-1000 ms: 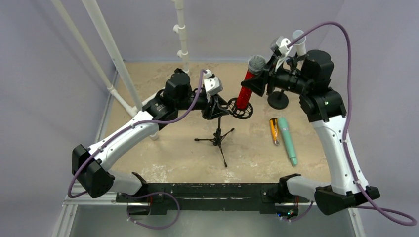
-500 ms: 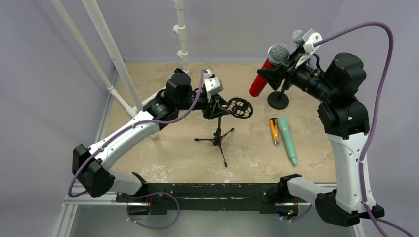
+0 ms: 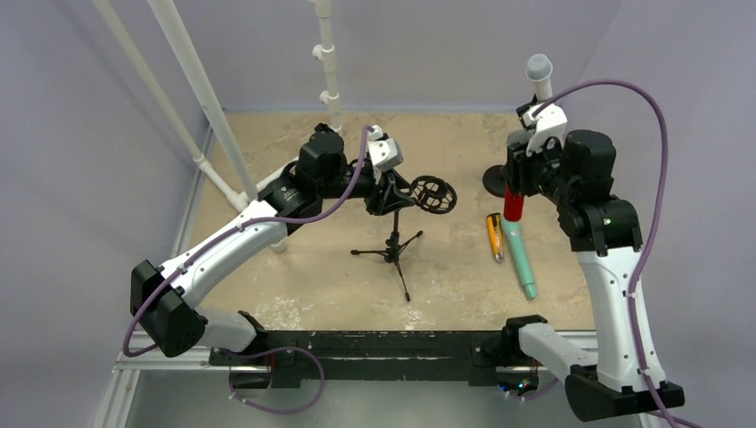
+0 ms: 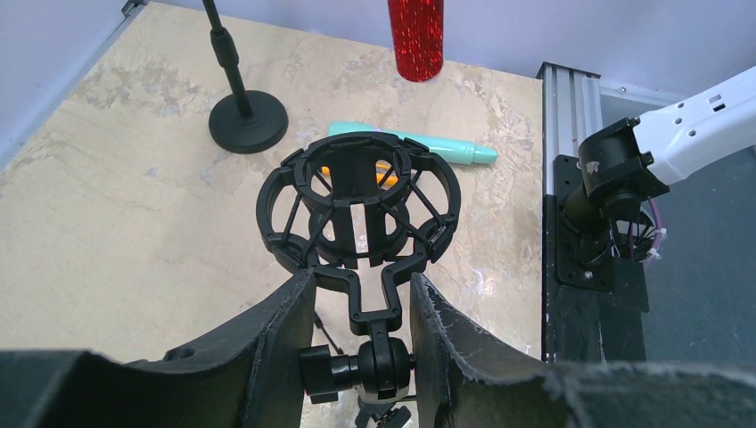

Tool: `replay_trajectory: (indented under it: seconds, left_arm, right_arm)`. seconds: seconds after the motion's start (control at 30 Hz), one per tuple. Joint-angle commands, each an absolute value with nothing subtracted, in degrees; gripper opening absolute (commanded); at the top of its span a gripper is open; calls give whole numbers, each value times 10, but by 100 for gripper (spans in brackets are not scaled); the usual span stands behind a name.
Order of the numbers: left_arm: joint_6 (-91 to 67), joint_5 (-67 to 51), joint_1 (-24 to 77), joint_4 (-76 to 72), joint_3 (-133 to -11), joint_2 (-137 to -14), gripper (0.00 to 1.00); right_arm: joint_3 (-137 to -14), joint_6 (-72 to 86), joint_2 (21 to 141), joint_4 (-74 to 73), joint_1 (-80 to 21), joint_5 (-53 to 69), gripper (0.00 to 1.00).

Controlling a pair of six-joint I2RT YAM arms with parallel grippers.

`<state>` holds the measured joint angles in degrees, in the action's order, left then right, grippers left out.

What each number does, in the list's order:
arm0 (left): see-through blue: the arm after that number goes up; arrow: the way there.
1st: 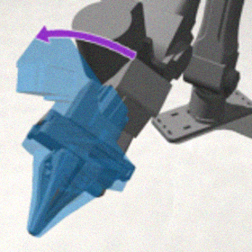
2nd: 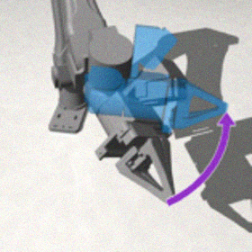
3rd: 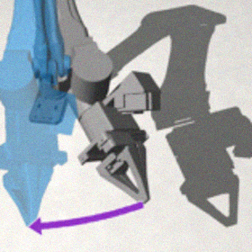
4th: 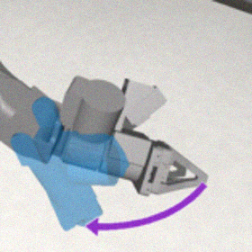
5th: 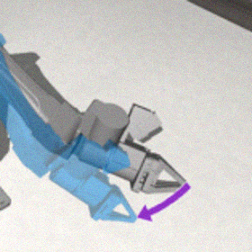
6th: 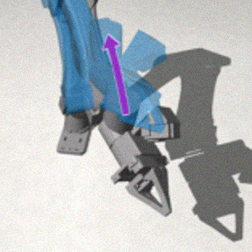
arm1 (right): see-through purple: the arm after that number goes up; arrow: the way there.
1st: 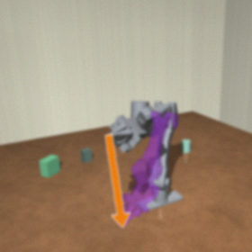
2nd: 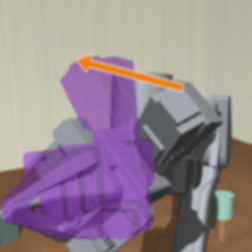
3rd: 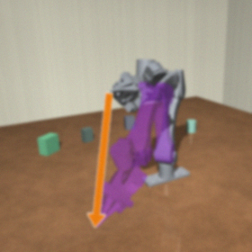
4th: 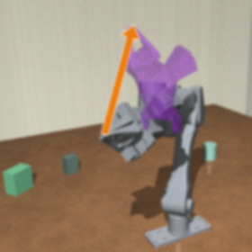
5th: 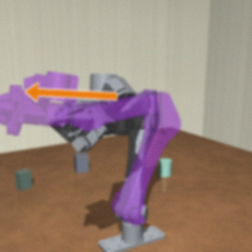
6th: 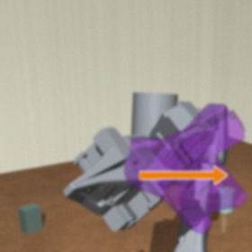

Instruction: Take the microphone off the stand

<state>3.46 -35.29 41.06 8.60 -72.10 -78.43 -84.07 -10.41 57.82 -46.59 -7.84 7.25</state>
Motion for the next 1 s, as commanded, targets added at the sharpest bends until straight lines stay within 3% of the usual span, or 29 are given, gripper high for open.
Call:
replay_trajectory:
  seconds: [0.0,0.47,0.97]
  left_arm:
    - [64,-309,408,121,-710,-787,0]
    - [63,-311,408,118,-700,-771,0]
    - [68,-311,408,118,-694,-762,0]
  right_arm:
    - [-776,-142,552,-489,-48,2,0]
    - [-686,-223,648,-513,146,84,0]
    - [-618,-294,825,-458,247,103,0]
